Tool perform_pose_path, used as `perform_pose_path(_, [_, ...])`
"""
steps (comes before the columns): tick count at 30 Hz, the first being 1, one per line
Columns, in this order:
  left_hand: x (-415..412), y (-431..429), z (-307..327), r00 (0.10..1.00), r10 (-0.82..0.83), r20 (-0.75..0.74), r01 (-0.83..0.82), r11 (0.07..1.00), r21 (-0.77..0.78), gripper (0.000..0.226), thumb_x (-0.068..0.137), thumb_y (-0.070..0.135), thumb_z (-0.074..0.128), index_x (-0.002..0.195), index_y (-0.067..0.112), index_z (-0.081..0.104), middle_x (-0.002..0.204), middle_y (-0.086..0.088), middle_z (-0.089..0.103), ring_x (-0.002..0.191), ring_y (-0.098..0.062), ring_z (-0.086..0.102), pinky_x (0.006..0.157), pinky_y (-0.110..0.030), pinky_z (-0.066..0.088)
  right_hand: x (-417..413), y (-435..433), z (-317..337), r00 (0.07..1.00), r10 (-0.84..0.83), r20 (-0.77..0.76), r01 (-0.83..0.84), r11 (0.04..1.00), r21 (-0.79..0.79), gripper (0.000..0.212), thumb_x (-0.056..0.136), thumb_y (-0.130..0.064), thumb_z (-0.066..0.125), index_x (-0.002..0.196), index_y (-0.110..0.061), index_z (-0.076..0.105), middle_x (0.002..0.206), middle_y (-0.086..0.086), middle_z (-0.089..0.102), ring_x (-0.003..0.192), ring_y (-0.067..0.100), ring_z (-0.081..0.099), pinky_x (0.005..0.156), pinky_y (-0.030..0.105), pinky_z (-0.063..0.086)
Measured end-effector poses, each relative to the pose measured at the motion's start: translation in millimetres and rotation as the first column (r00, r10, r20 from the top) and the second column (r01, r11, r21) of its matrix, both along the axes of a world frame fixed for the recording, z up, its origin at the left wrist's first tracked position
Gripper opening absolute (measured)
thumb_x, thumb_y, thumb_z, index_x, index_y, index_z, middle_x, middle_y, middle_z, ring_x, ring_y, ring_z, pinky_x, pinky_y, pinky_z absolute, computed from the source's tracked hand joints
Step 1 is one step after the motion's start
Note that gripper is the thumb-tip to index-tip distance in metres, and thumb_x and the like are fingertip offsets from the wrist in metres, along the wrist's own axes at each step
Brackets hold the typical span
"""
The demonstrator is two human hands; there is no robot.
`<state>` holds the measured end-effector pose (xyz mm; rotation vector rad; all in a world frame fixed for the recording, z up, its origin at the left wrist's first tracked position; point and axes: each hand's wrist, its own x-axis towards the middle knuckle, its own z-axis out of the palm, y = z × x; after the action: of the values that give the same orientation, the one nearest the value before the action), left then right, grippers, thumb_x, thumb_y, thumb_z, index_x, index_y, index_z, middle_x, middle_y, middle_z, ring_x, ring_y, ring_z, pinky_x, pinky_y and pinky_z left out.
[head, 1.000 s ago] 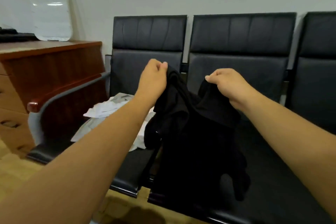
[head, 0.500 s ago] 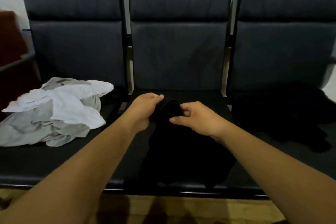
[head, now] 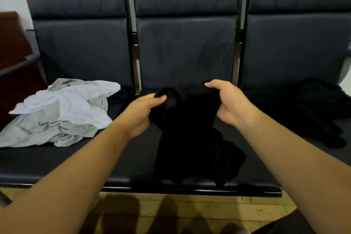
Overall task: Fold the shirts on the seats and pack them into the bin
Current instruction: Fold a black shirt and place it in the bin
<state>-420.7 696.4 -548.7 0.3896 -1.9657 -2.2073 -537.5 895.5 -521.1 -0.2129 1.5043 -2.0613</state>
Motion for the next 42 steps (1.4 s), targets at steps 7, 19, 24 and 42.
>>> perform_pose_path(7, [15, -21, 18, 0.962, 0.235, -0.140, -0.203, 0.956, 0.213, 0.033, 0.100, 0.020, 0.042, 0.116, 0.007, 0.069, 0.120, -0.010, 0.072, 0.110, -0.024, 0.069, 0.096, -0.038, 0.052, -18, 14, -5, 0.938, 0.304, -0.165, -0.231, 0.907, 0.353, 0.036, 0.082, -0.007, 0.077, 0.115, -0.011, 0.066, 0.115, 0.010, 0.072, 0.105, 0.023, 0.069, 0.096, 0.039, 0.055])
perform_pose_path(19, [17, -8, 25, 0.981, -0.191, -0.025, 0.173, 0.931, -0.322, 0.012, 0.089, 0.011, 0.057, 0.094, 0.009, 0.068, 0.080, -0.007, 0.064, 0.072, -0.014, 0.061, 0.064, -0.023, 0.049, 25, -24, -4, 0.654, 0.623, -0.429, -0.426, 0.772, 0.472, 0.040, 0.085, -0.022, 0.080, 0.122, -0.022, 0.067, 0.108, 0.011, 0.075, 0.102, 0.024, 0.072, 0.099, 0.040, 0.053])
perform_pose_path(24, [22, -20, 25, 0.992, -0.123, 0.011, 0.112, 0.855, -0.506, 0.035, 0.092, 0.009, 0.064, 0.060, 0.022, 0.067, 0.062, -0.006, 0.056, 0.059, -0.012, 0.052, 0.062, -0.020, 0.043, 24, -25, -5, 0.727, 0.451, -0.518, -0.325, 0.890, 0.320, 0.008, 0.085, -0.012, 0.071, 0.086, -0.004, 0.070, 0.083, 0.009, 0.065, 0.084, 0.021, 0.060, 0.083, 0.033, 0.044])
perform_pose_path(42, [24, -13, 43, 0.995, -0.088, -0.053, 0.067, 0.949, -0.307, 0.007, 0.092, 0.016, 0.068, 0.094, 0.009, 0.069, 0.064, 0.007, 0.061, 0.058, -0.003, 0.057, 0.060, -0.017, 0.045, 39, -26, 13, 0.823, 0.390, -0.413, -0.347, 0.921, 0.177, 0.010, 0.093, -0.014, 0.067, 0.089, -0.007, 0.071, 0.083, 0.006, 0.073, 0.080, 0.016, 0.071, 0.076, 0.026, 0.057])
